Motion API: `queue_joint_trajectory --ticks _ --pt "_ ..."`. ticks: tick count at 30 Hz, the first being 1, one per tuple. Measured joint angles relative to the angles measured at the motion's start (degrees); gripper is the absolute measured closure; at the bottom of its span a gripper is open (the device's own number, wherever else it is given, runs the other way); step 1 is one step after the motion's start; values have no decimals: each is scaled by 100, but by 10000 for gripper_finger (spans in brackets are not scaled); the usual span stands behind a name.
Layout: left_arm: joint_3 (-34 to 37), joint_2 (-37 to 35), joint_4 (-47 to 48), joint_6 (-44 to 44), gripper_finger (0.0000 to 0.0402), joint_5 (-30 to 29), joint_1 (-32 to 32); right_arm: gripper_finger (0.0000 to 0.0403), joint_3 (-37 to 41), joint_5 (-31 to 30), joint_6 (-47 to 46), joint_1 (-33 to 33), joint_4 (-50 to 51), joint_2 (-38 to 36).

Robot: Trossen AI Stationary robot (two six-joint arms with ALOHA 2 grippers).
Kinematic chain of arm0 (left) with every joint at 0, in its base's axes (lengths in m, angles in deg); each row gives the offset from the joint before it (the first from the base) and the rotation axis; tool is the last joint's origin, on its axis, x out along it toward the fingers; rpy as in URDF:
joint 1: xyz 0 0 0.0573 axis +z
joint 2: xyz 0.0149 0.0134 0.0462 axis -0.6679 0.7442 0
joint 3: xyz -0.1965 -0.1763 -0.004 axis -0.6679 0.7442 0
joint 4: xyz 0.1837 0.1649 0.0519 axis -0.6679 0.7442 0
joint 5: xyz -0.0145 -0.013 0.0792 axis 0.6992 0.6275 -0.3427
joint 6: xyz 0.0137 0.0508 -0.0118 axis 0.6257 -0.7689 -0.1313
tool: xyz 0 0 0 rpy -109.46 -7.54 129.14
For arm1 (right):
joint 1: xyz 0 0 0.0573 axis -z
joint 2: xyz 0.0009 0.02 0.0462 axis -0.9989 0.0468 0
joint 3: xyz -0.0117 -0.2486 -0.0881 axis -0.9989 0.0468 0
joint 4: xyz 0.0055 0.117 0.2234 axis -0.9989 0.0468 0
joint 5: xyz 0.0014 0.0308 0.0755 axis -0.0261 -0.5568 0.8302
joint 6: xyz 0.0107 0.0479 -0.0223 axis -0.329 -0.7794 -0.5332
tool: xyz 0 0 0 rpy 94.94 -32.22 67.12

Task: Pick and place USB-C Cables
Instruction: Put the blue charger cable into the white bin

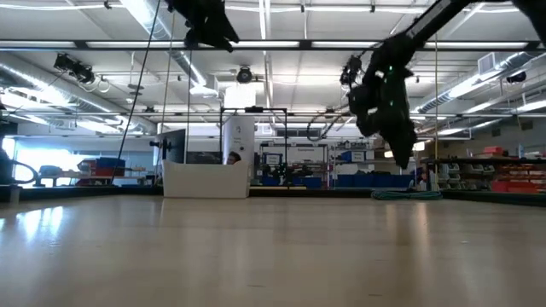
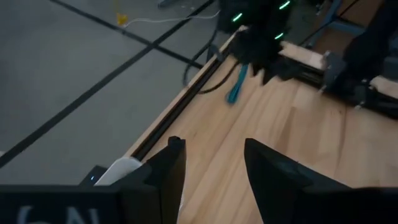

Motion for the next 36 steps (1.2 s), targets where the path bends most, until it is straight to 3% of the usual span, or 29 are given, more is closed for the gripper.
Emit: queue_joint_trajectory --ticks 3,7,11,18,24,30,36 --pt "0 76 -159 54 236 -24 -112 187 -2 -95 195 241 -316 459" --pt "7 193 -224 320 240 -189 -192 150 -2 -991 465 299 -694 870" --pt "4 320 -274 597 242 -315 -208 141 -2 -930 970 283 -1188 1046" --pt "4 542 -721 736 242 -325 -207 176 99 -606 1392 292 -1384 1204" --pt "7 709 -1032 285 242 -410 -172 255 341 -492 1419 325 -1602 1313" --pt "7 881 -1013 236 242 -442 -26 377 410 288 1001 283 -2166 639" --pt "64 979 -1255 85 241 -20 180 370 398 2462 -374 261 -3605 -685"
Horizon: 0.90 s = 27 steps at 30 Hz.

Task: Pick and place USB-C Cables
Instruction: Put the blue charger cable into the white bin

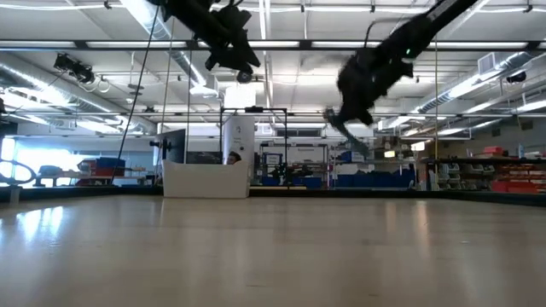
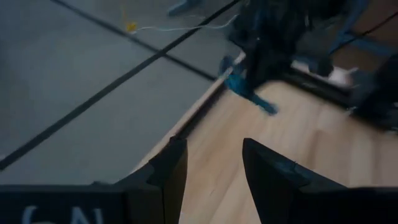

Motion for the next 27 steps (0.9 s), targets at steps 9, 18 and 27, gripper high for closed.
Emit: queue_joint_trajectory --ticks 9,18,27 --pt "668 13 -1613 601 223 1157 26 384 -17 1594 -2182 -407 -3485 -1274" --pt "858 74 -2479 832 132 1124 -405 380 -17 1545 -3630 -1079 -5987 -1074" --pt "856 63 -2814 649 123 1293 -641 381 -13 1249 -3997 -1284 -6370 -648"
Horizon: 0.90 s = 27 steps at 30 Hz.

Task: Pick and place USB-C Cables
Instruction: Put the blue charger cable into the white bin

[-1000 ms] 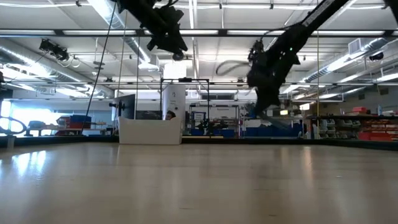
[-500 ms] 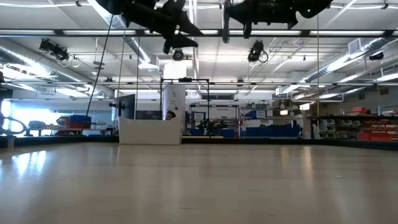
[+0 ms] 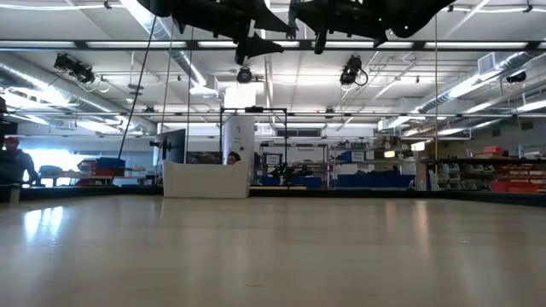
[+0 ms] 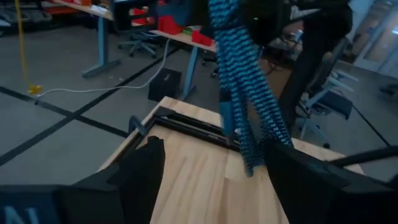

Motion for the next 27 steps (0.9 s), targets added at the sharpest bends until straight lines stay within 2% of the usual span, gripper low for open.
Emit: queue_joint_trajectory --ticks 13,19,27 --pt "-2 2 658 -60 139 326 -7 381 -2 266 557 26 808 -18" --pt "-2 0 678 -71 137 431 -39 381 -2 -115 960 -126 946 -18" --pt "-2 0 687 -175 126 -195 -43 381 -2 -399 935 -365 974 -18"
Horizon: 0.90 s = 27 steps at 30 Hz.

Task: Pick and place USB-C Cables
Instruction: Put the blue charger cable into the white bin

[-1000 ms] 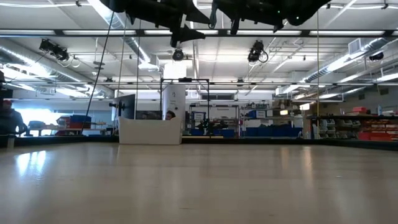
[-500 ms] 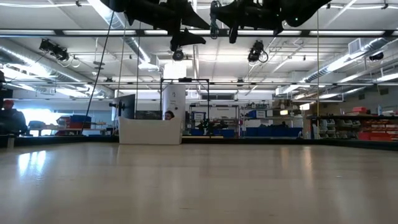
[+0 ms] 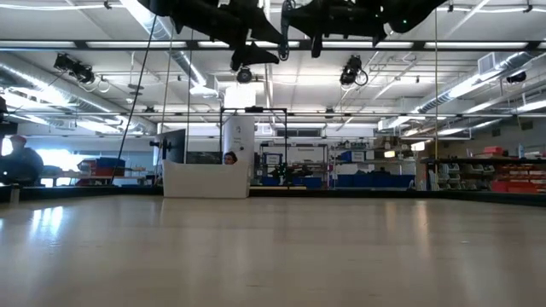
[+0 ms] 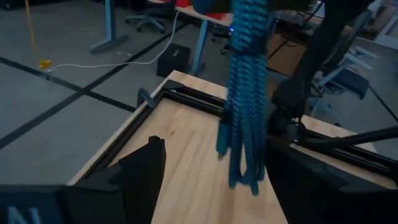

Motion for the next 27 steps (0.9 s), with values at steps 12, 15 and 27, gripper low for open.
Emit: queue_joint_trajectory --ticks 12,15,27 --pt "-2 0 -756 59 244 270 -64 380 0 -572 183 -287 -3 0" --pt "-2 0 -765 166 303 259 -62 370 0 -618 171 -287 30 0" --pt "-967 -260 2880 -940 373 -771 373 261 -9 -431 160 382 -15 -373"
